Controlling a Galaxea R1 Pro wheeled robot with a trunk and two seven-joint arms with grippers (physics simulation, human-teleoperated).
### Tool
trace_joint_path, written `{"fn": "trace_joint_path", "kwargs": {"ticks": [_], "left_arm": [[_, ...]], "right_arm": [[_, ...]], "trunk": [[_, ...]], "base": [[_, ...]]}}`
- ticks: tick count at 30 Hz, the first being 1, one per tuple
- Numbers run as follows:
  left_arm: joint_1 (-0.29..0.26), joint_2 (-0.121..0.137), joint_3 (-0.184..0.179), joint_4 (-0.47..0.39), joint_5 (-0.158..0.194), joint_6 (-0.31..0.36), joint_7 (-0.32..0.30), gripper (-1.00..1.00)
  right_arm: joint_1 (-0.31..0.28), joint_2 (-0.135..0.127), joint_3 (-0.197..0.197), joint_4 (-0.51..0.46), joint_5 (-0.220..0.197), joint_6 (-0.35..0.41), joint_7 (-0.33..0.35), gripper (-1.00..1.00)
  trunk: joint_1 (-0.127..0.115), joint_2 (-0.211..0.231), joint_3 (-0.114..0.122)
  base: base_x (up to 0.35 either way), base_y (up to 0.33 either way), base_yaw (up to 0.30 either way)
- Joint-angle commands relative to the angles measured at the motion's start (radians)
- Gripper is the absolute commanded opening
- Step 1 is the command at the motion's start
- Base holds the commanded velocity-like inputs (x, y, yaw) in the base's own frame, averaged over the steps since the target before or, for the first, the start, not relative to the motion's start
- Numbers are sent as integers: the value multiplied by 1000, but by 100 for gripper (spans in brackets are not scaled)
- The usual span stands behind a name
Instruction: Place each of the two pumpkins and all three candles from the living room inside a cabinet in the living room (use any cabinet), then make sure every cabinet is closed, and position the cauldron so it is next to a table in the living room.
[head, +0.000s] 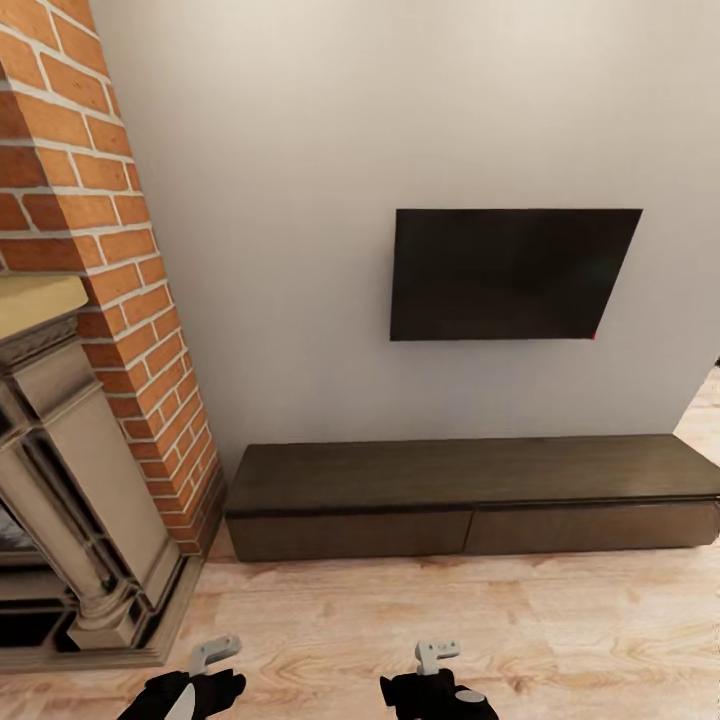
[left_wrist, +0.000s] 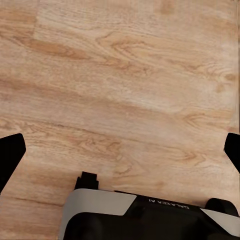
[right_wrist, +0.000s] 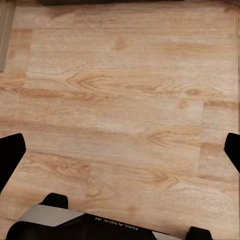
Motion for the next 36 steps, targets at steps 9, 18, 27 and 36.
{"fn": "trace_joint_path", "kwargs": {"ticks": [9,18,27,36], "left_arm": [[0,0,0,-3,9,6,3,100],[0,0,0,4,10,-12,3,100],[0,0,1,1,9,-14,3,100],[0,0,1,-3,9,-15,3,100]], "right_arm": [[-1,-2,3,-2,-9,4,-6,100],[-1,0,2,-2,-9,4,-6,100],[-1,6,4,-2,-8,4,-7,100],[-1,5,3,-2,-7,4,-8,100]], "trunk": [[1,-2,-2],[1,-2,-2],[1,-2,-2],[1,-2,-2]], "base": [[232,0,-248],[278,57,-180],[177,81,131],[118,-74,164]]}}
